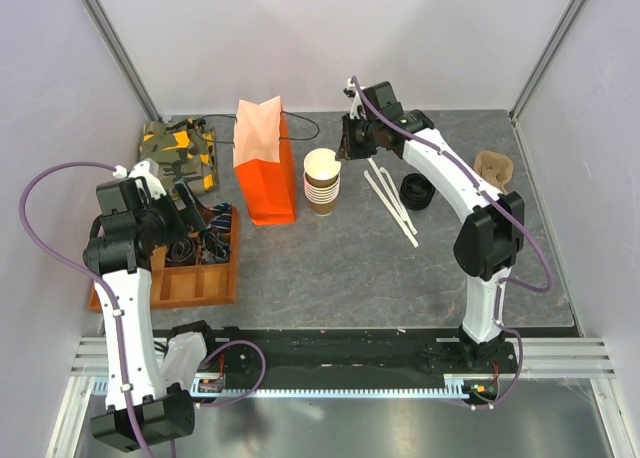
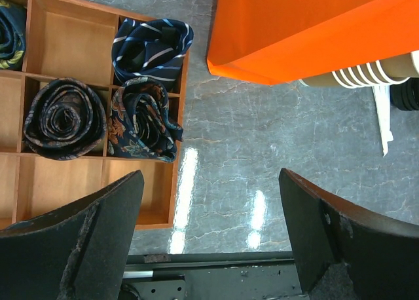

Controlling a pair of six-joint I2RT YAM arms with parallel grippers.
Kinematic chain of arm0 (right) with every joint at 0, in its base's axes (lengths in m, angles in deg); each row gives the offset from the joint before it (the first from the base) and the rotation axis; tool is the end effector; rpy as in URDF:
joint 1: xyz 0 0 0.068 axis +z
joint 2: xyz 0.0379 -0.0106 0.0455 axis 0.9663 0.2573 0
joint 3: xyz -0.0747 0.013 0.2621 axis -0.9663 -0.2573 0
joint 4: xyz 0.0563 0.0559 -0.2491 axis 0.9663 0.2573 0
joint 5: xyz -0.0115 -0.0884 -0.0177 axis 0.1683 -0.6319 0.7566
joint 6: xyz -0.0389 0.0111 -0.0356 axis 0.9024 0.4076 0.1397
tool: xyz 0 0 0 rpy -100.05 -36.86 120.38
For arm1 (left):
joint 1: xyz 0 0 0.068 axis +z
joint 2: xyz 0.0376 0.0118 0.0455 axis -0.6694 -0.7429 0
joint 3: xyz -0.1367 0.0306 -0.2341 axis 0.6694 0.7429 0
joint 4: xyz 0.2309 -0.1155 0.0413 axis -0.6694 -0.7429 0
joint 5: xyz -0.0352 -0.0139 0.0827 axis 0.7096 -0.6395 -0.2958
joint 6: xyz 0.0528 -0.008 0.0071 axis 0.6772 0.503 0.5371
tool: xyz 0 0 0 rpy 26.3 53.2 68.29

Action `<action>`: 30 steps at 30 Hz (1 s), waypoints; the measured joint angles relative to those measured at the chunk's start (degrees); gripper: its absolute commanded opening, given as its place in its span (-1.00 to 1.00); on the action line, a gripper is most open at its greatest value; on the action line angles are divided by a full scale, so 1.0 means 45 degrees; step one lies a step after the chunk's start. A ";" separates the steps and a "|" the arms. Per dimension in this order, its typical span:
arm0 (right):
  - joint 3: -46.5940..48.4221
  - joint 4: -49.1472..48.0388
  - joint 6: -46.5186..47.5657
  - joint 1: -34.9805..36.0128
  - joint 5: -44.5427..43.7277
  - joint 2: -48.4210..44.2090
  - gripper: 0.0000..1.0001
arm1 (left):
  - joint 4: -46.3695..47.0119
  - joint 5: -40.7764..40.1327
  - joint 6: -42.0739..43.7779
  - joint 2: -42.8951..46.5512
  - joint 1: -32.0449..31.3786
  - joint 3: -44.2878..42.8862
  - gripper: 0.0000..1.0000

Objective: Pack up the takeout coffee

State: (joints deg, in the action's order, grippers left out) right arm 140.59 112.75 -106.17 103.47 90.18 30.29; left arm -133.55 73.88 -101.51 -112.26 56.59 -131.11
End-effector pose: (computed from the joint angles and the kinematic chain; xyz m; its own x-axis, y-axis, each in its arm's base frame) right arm 0.3933 0.2212 0.3307 -0.7670 -0.0521 -0.6395 -0.3728 0.8474 0.3781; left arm 0.1499 0.0276 0.3627 -0.6244 -0.3949 -0.6739 -0.1681 0.9105 -0.3778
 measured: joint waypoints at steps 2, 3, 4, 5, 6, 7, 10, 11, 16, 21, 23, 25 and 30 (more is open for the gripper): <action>0.0005 0.0000 -0.0097 -0.0155 0.0219 -0.0117 -1.00 | 0.0000 0.0005 0.0000 -0.0044 0.0019 0.0000 0.83; 0.0005 0.0010 -0.0160 -0.0257 0.0311 -0.0214 -1.00 | 0.0000 0.0005 0.0000 -0.0078 0.0029 0.0000 0.83; 0.0005 0.0015 -0.0185 -0.0321 0.0389 -0.0291 -1.00 | 0.0000 0.0010 0.0000 -0.0112 0.0034 0.0000 0.83; 0.0005 0.0019 -0.0223 -0.0408 0.0491 -0.0413 -1.00 | 0.0000 0.0015 -0.0005 -0.0151 0.0034 0.0000 0.83; 0.0005 0.0029 -0.0262 -0.0500 0.0588 -0.0549 -1.00 | 0.0000 0.0034 0.0000 -0.0204 0.0034 0.0000 0.83; 0.0005 0.0034 -0.0301 -0.0583 0.0695 -0.0709 -1.00 | 0.0000 0.0053 -0.0005 -0.0262 0.0044 0.0000 0.83; 0.0005 0.0029 -0.0403 -0.0860 0.1039 -0.1214 -1.00 | 0.0005 0.0087 -0.0005 -0.0447 0.0044 0.0000 0.94; 0.0005 0.0029 -0.0447 -0.0976 0.1185 -0.1428 -1.00 | 0.0005 0.0092 -0.0005 -0.0515 0.0044 0.0000 0.97; -0.0695 -0.0204 -0.0471 -0.1496 0.1948 -0.2963 -1.00 | 0.0214 -0.0078 0.0000 -0.0651 0.0044 0.0000 0.99; -0.2142 -0.0301 0.0189 -0.1501 0.2676 -0.4979 -1.00 | 0.0933 0.0267 0.0058 -0.0316 0.0053 0.0005 0.92; -0.3502 -0.0510 0.0719 -0.1457 0.3036 -0.6101 -1.00 | 0.1360 0.0923 0.0199 0.0121 0.0078 0.0102 0.92; -0.4692 -0.0495 0.1093 -0.1443 0.3259 -0.6897 -1.00 | 0.1753 0.1831 0.0340 0.0777 0.0083 0.0345 0.98; -0.8136 -0.0486 0.1588 -0.1433 0.3536 -0.8131 -1.00 | 0.2589 0.4988 0.0330 0.2482 0.0078 0.1608 1.00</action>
State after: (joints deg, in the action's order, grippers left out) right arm 103.98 110.56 -99.03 97.02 106.09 -6.30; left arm -121.90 96.32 -100.02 -101.10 56.94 -123.88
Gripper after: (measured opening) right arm 0.011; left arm 0.994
